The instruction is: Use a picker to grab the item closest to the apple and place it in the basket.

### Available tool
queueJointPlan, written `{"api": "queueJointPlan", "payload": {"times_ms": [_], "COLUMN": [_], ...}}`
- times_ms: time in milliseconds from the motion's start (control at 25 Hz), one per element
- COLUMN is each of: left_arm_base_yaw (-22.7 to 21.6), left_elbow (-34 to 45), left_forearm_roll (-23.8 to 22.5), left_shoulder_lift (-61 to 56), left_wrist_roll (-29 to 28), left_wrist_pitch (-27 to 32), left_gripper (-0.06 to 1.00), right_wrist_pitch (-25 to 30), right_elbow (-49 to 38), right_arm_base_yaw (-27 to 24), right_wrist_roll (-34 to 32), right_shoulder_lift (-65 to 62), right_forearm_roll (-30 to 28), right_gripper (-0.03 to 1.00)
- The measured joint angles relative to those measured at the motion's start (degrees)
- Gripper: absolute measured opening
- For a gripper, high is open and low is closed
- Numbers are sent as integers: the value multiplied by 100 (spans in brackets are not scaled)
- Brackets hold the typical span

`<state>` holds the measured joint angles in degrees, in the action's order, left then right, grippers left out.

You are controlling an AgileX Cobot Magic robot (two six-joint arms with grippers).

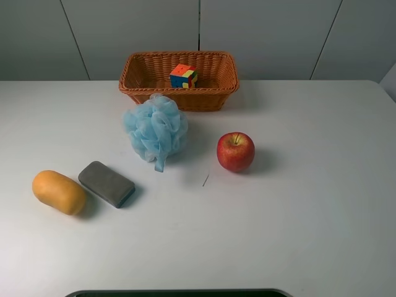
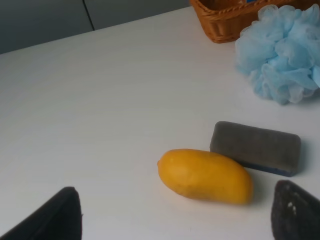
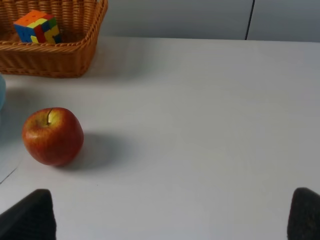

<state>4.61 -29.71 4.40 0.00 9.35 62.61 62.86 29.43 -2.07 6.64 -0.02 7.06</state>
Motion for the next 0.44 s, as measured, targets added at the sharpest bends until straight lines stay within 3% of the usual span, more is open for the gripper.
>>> {"api": "queueJointPlan", "payload": {"times_ms": [440], "left_arm_base_yaw": [0], "left_elbow": [0], "left_forearm_roll": [0], "left_shoulder_lift": [0], "left_wrist_roll": [0], "left_wrist_pitch": [0], "left_gripper": [73], "right_wrist_pitch": [0], "right_elbow": [0], "right_arm_base_yaw": [0], "right_wrist_roll": [0], "right_shoulder_lift": [0], "right_forearm_roll": [-37], "right_gripper": [70]}}
